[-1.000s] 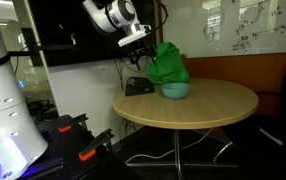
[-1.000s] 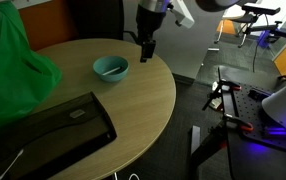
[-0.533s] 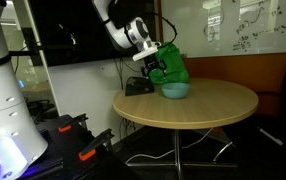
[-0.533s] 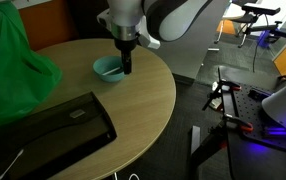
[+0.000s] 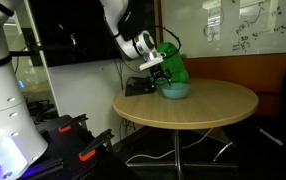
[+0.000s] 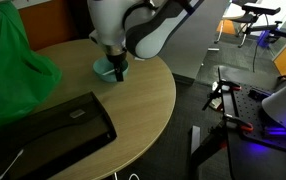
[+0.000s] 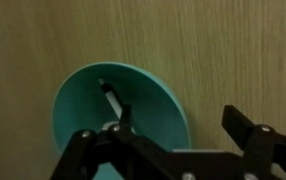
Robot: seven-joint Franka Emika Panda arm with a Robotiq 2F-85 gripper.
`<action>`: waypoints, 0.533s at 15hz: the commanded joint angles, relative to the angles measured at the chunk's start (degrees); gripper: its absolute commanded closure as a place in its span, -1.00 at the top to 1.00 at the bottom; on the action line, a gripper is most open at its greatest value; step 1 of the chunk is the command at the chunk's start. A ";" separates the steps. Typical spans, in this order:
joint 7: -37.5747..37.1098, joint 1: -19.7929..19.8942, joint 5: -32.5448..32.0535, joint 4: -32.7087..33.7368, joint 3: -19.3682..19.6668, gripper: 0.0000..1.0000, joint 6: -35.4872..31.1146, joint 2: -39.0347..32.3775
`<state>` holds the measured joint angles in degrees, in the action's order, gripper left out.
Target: Move the bowl slightly downward on the table
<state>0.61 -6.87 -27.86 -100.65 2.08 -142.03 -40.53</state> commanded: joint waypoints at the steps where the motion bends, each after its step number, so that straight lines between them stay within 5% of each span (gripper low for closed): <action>1: 1.38 -1.14 1.32 4.72 0.48 0.35 4.33 -2.68; 8: 1.21 -1.38 1.38 6.43 0.36 -0.74 5.19 -3.82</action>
<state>0.71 -7.69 -27.82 -95.42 2.07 -139.00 -44.06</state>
